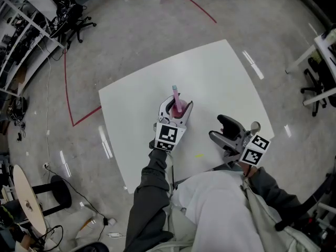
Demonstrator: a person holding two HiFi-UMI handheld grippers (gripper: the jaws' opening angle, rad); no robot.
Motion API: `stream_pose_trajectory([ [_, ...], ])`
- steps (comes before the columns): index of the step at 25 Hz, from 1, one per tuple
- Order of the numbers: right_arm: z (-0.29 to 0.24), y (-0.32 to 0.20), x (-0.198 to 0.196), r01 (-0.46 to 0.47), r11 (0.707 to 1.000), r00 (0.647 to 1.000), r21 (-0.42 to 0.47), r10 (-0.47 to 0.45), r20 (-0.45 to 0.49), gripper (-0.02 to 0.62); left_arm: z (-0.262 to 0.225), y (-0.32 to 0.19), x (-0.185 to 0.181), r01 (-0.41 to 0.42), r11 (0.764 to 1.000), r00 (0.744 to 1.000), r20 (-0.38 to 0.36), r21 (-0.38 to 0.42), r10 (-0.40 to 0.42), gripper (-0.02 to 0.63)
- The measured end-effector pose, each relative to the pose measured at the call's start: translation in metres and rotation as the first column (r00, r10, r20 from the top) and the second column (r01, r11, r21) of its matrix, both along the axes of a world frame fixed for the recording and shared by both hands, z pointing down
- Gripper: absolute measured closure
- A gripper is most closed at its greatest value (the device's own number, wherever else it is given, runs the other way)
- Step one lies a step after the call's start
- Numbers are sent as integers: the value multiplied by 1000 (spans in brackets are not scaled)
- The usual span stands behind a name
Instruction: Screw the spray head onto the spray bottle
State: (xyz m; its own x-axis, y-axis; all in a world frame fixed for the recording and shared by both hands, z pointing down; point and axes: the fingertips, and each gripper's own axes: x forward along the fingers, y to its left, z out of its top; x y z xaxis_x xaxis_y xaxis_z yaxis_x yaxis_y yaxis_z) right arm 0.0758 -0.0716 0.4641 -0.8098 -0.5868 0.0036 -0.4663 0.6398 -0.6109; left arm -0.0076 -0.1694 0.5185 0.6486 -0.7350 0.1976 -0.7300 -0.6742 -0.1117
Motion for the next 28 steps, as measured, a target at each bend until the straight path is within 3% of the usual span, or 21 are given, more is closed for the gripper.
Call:
stream_pose_trajectory([
  [1,0,0,-1,0,1000,1000,0,0,0,236,2,4,2,-14,1000,1000,8,-1,14,301],
  [2,-1,0,-1,0,1000,1000,0,0,1,236,3,8,1,-18,1000,1000,10,0,18,224],
  [6,2,0,1,-4,1000,1000,-8,4,5,236,-5,30,-24,72,997,997,-22,8,-72,222],
  [9,6,5,-8,46,999,999,-15,-46,17,236,-10,55,-59,214,977,975,-61,-2,-214,225],
  [10,8,7,-13,71,997,997,-18,-71,16,236,-12,65,-73,276,961,958,-80,-6,-276,277],
  [12,15,18,-25,122,992,992,-41,-122,5,236,-11,92,-96,382,923,916,-118,-42,-385,550],
  [13,20,25,-32,150,987,989,-56,-151,-3,236,-8,107,-103,408,909,899,-140,-83,-416,603],
  [17,38,34,-66,259,966,957,-18,-260,-126,239,6,131,-120,458,861,825,-254,-221,-505,603],
  [19,38,22,-76,263,964,942,41,-248,-228,381,4,128,-122,494,833,783,-287,-250,-551,603],
  [21,32,29,-77,261,964,934,51,-238,-267,453,2,147,-111,509,808,751,-305,-296,-585,603],
  [23,34,43,-76,254,967,941,17,-243,-238,485,2,168,-96,503,800,744,-308,-327,-593,603],
  [27,43,50,-78,229,973,951,-14,-227,-211,486,5,180,-80,479,809,761,-298,-342,-577,603],
  [28,44,46,-77,214,977,952,-8,-210,-224,521,5,179,-78,474,811,766,-295,-343,-572,603],
])
